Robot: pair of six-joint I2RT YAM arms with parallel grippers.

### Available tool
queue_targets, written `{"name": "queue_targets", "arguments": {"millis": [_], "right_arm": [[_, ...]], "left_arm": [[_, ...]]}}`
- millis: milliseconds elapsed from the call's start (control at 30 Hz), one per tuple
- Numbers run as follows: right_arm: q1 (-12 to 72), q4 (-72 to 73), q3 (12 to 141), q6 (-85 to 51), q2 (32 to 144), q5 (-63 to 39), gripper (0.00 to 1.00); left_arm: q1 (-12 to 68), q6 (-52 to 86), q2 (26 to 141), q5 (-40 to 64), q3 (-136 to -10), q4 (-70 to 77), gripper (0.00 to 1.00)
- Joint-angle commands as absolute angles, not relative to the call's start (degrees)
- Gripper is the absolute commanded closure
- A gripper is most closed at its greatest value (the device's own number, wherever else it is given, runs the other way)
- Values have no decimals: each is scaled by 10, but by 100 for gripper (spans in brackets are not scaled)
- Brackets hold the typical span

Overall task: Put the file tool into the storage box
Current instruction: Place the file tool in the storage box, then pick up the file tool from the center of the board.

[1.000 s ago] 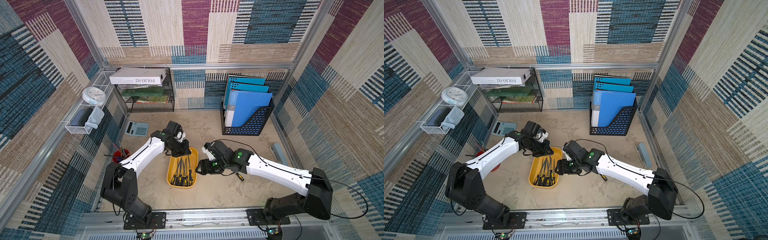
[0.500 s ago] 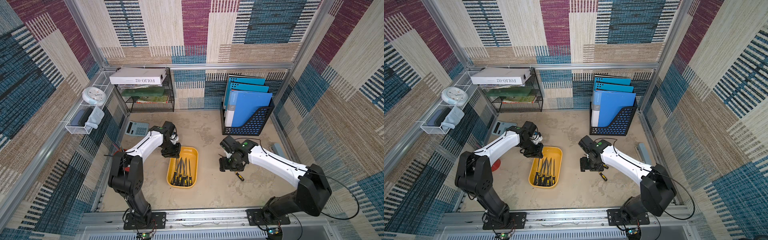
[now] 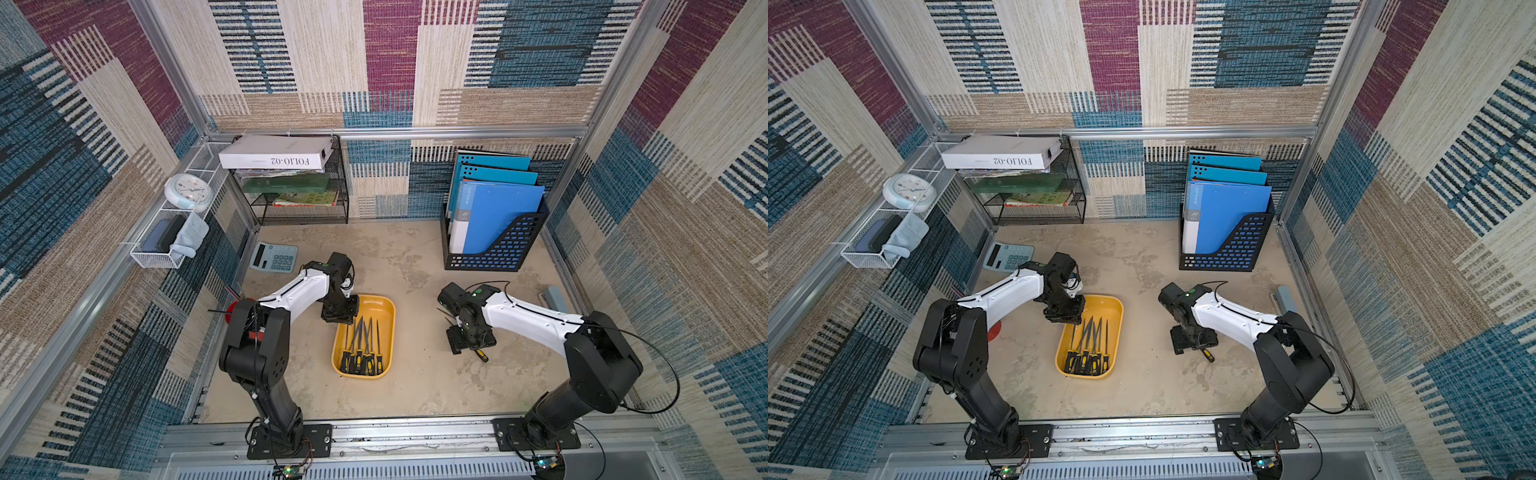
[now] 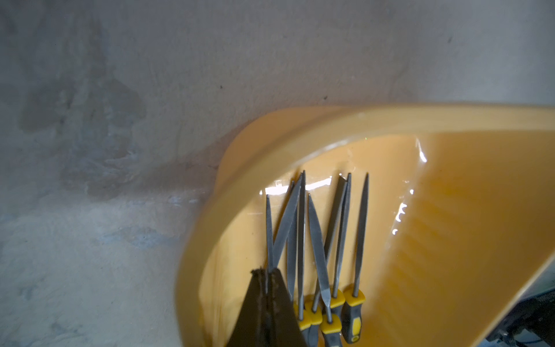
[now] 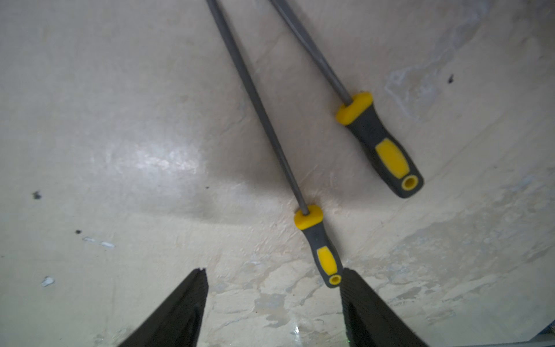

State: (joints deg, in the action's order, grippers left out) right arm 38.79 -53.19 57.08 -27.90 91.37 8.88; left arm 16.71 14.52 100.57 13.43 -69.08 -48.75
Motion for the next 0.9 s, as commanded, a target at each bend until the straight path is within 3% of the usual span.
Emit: {"name": "queue_targets", "arguments": {"millis": [0,100,333,633,867], "right_arm": [[384,-517,561,-263,918,107,26],[376,-502,544,-260,918,99,27],[371,-468,505,-249,918,70,33],[374,-439,492,-251,901,7,73],[409,-432,517,-263,884,-16,87]], "left_arm": [[167,146,1002,134,-688,-489,81],[167,150,991,143,-686,-490,76],[167,156,971,162,-694,-509,75],[167,182,914,178,-745,-546,75],[167,219,873,221,-772,-551,72]]}}
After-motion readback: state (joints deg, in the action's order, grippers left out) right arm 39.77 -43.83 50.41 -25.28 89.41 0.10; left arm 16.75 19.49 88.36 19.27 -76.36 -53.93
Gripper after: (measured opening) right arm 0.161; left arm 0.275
